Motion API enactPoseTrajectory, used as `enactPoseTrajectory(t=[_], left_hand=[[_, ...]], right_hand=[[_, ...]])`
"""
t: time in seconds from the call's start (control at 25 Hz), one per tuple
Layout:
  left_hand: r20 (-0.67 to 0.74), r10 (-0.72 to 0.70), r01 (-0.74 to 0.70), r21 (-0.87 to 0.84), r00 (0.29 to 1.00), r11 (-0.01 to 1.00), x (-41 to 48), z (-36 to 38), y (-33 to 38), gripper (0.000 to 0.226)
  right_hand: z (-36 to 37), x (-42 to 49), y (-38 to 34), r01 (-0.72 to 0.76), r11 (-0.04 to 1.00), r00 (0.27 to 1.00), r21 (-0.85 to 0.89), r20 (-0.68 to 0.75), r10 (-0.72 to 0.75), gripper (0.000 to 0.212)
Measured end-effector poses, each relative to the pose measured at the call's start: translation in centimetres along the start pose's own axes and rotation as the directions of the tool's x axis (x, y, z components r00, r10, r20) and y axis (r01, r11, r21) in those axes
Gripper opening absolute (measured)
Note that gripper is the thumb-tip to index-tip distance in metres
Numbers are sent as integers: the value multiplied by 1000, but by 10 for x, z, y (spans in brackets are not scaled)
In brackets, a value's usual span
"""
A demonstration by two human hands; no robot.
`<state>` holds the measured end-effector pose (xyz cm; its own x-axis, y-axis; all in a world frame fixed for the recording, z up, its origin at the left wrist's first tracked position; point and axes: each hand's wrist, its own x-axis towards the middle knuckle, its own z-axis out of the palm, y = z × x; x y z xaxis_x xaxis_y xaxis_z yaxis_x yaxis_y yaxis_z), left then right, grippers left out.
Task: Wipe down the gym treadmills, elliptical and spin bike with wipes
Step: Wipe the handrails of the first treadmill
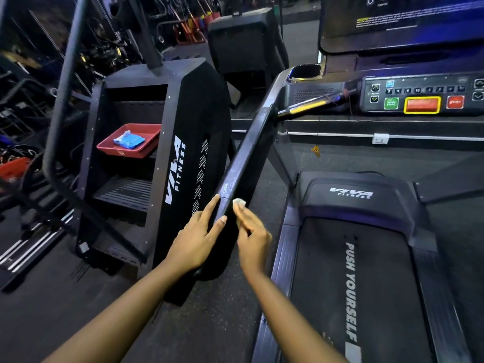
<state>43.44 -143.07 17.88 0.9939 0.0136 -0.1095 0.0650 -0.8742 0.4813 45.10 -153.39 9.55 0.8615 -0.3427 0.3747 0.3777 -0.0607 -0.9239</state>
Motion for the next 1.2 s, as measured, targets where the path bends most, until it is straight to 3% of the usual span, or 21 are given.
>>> enactPoseTrajectory(t=[0.12, 0.24, 0.36, 0.52, 0.72, 1.04, 1.2], left_hand=[[-7, -1, 1, -2, 1000, 1000, -2, 0, 1, 55], [-10, -5, 5, 0, 1000, 1000, -2, 0, 2, 55], [-21, -1, 1, 7, 1000, 1000, -1, 0, 1, 55], [-19, -2, 2, 6, 1000, 1000, 0, 1, 0, 55], [-16, 2, -2, -2, 1000, 1000, -1, 0, 1, 54], [7, -18, 17, 7, 1000, 1000, -1, -2, 3, 54], [8, -28, 28, -8, 1000, 1000, -2, -2, 3, 54]], right_hand=[[-9, -14, 2, 6, 998, 998, 61, 56, -9, 34], [-9, 41, 19, -114, 992, 989, 61, -84, 119, 32], [2, 86, 38, -160, 987, 987, -9, -24, 159, 39], [18, 66, 52, -201, 979, 967, 22, -155, 202, 36], [13, 12, 42, -343, 934, 930, 106, -101, 353, 36], [-3, -68, -3, -423, 897, 906, 127, 18, 424, 43], [-19, -38, -11, -394, 906, 919, 159, 36, 393, 37]])
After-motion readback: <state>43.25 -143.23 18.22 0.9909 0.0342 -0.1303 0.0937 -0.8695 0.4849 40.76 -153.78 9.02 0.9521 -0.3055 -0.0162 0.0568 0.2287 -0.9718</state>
